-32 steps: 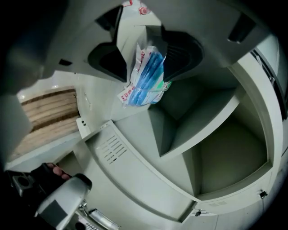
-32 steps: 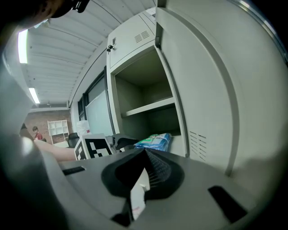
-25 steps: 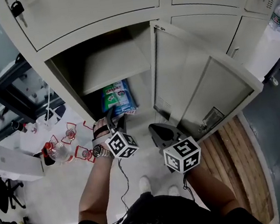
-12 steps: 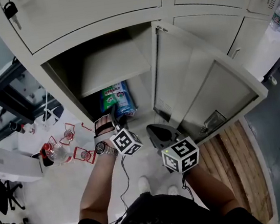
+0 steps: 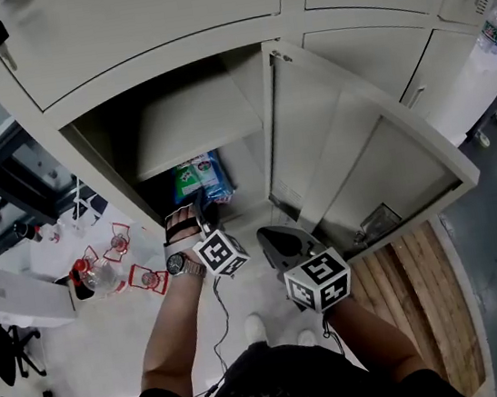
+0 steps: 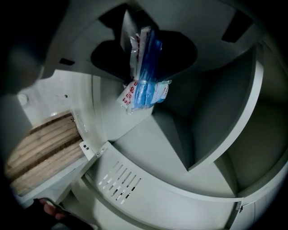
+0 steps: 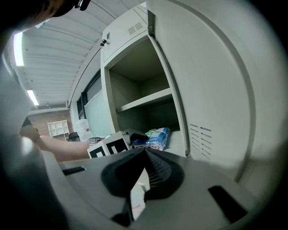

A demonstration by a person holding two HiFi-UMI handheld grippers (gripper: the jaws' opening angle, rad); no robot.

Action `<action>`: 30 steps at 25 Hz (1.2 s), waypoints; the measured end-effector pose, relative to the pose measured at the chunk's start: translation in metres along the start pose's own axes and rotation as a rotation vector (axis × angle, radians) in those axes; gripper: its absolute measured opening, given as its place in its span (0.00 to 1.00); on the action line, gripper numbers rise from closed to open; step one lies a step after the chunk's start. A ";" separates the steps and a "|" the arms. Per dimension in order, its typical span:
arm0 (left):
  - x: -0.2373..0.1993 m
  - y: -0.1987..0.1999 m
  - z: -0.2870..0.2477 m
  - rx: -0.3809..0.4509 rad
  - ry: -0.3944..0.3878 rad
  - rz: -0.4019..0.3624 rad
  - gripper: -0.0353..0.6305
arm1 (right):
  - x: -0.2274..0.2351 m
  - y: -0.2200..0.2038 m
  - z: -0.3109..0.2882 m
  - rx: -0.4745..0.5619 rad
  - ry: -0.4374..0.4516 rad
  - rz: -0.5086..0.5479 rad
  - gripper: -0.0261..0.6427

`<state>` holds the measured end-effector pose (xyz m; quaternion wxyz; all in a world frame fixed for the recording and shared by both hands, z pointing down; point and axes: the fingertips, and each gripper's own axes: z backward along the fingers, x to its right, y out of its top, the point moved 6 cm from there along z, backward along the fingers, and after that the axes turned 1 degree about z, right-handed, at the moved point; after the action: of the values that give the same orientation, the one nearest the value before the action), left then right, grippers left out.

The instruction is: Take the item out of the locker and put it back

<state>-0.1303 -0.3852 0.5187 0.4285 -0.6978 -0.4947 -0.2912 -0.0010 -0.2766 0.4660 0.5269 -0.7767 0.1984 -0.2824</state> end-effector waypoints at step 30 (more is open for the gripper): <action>-0.017 0.015 0.099 0.182 0.057 0.562 0.22 | -0.005 -0.002 0.044 0.034 0.077 0.035 0.04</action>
<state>-0.1234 -0.3066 0.4541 0.5668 -0.7577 -0.2938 -0.1351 0.0238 -0.2415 0.4537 0.5370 -0.7525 0.2273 -0.3061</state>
